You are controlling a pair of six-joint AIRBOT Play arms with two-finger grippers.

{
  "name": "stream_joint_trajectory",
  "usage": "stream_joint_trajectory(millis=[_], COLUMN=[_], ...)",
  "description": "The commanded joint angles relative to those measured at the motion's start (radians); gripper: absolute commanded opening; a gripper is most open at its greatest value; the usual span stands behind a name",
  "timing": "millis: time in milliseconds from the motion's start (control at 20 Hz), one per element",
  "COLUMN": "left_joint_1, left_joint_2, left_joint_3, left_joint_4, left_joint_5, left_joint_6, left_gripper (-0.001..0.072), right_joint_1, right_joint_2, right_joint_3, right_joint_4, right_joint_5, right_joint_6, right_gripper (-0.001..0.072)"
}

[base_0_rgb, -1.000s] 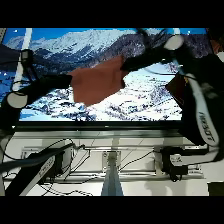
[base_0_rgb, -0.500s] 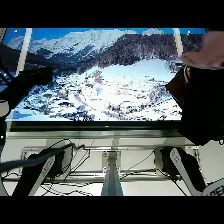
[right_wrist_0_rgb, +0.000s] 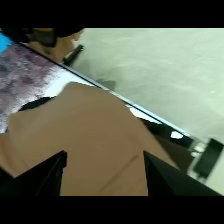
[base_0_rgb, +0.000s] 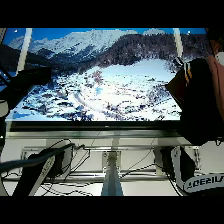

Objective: Fold the clothes and pants, and hang the long-sleeved shirts on hangers.

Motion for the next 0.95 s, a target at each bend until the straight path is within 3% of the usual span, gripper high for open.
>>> stream_joint_trajectory(millis=[0, 100, 300, 400, 550, 650, 900], left_joint_1=[0.0, 0.0, 0.0, 0.0, 0.0, 0.0, 0.0], left_joint_2=[0.001, 0.001, 0.001, 0.001, 0.001, 0.001, 0.001], left_joint_3=[0.001, 0.001, 0.001, 0.001, 0.001, 0.001, 0.001], left_joint_4=[0.0, 0.0, 0.0, 0.0, 0.0, 0.0, 0.0], left_joint_5=[0.0, 0.0, 0.0, 0.0, 0.0, 0.0, 0.0], left_joint_6=[0.0, 0.0, 0.0, 0.0, 0.0, 0.0, 0.0], left_gripper=[0.0623, 0.0623, 0.0623, 0.0623, 0.0623, 0.0623, 0.0623], right_joint_1=[-0.006, 0.072, 0.409, 0.596, 0.87, 1.026, 1.175], right_joint_2=[-0.033, -0.064, -0.144, -0.187, -0.251, -0.293, -0.333], right_joint_3=[0.0, 0.0, 0.0, 0.0, 0.0, 0.0, 0.0], right_joint_4=[0.291, 0.454, 0.534, 0.527, 0.451, 0.319, 0.257], right_joint_5=[-0.018, -0.021, -0.02, -0.044, -0.132, -0.193, -0.298], right_joint_6=[-0.103, -0.188, -0.296, -0.367, -0.417, -0.417, -0.416], right_gripper=[0.0498, 0.0468, 0.0131, 0.0015, 0.0015, 0.0016, 0.0016])
